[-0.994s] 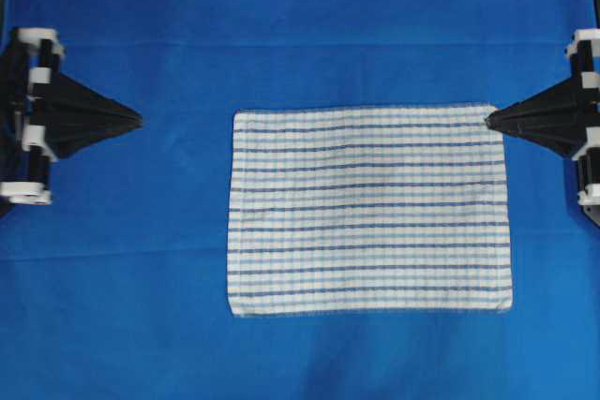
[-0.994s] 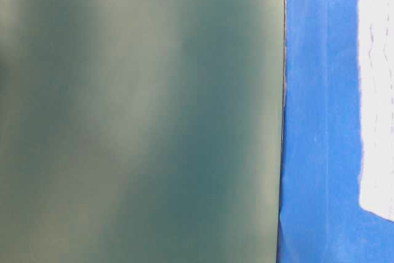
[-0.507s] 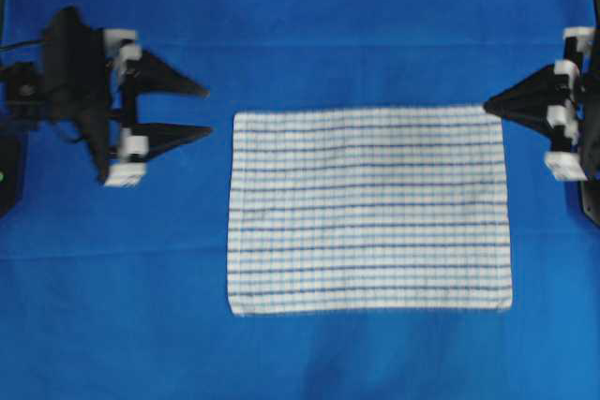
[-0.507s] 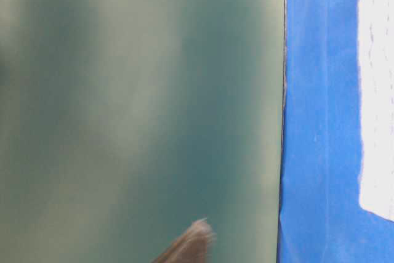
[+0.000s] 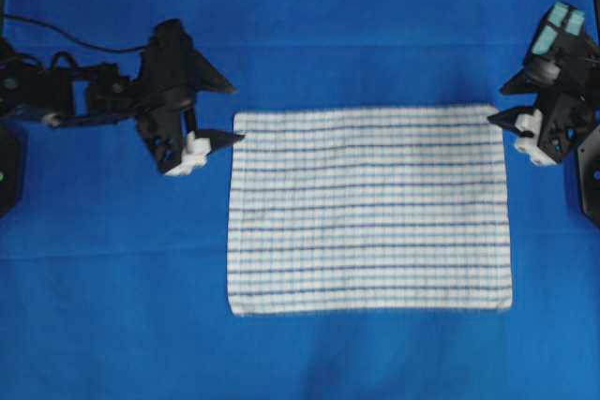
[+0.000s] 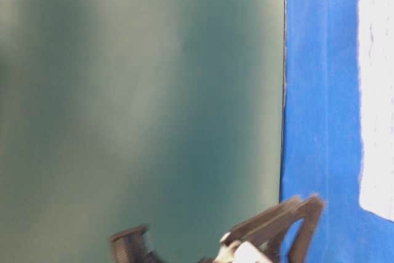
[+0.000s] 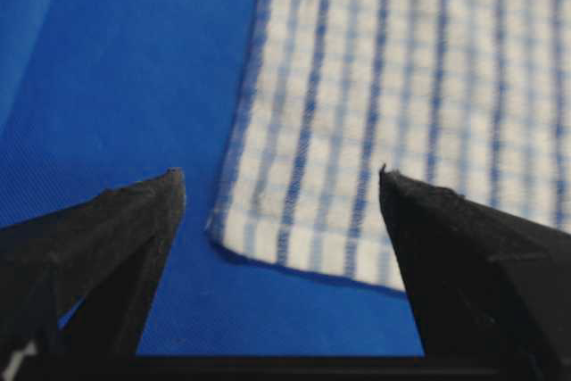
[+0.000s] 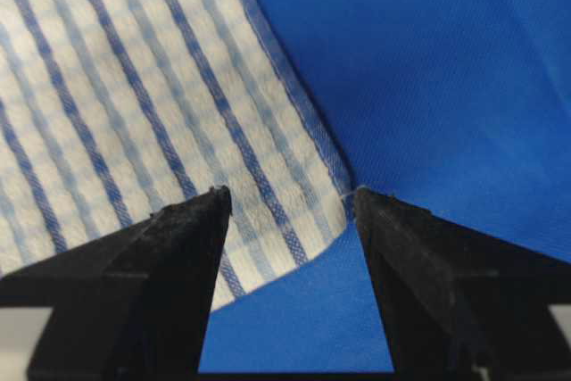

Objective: Fold the blue towel.
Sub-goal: 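Move both grippers to the towel's top-left and top-right corners, then close both grippers on the towel's top corners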

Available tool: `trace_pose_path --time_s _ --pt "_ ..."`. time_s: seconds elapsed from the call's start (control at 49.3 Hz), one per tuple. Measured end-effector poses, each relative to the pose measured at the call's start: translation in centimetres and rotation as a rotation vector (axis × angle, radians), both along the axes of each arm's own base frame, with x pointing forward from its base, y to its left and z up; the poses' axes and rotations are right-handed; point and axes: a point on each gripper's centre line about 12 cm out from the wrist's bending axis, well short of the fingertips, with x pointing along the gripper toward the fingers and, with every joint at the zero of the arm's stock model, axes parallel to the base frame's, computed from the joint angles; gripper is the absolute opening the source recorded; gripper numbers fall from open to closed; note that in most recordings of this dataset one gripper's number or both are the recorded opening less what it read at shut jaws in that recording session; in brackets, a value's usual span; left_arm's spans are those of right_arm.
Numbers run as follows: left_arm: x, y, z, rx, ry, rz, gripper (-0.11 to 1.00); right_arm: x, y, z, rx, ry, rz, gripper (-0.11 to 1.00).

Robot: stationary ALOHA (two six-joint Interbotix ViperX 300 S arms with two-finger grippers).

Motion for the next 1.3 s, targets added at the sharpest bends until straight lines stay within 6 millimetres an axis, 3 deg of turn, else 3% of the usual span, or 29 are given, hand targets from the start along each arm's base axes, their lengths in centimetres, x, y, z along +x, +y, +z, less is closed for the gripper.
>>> trace_pose_path --time_s 0.507,0.791,0.852,0.953,1.136,1.298 --pt "1.3 0.7 -4.8 -0.024 0.125 0.012 0.84 0.0 -1.2 -2.6 0.04 0.096 -0.054 0.62" --pt "1.6 1.0 -5.5 -0.028 0.144 0.02 0.79 0.3 -1.4 -4.6 0.079 0.182 -0.058 0.62" --pt "1.5 1.0 -5.7 -0.031 0.156 0.021 0.74 0.5 -1.5 -4.6 0.075 0.173 -0.057 0.61" --pt "1.2 1.1 -5.9 -0.039 0.189 0.024 0.53 0.8 -1.6 -4.6 0.068 0.154 -0.057 0.54" --pt "1.1 0.9 -6.1 -0.036 0.213 0.013 0.2 0.9 -1.6 -4.6 0.064 0.146 -0.057 0.05" --pt "1.2 0.6 -6.0 -0.032 0.213 0.002 0.08 0.8 -1.6 -4.6 0.068 0.149 -0.059 0.05"
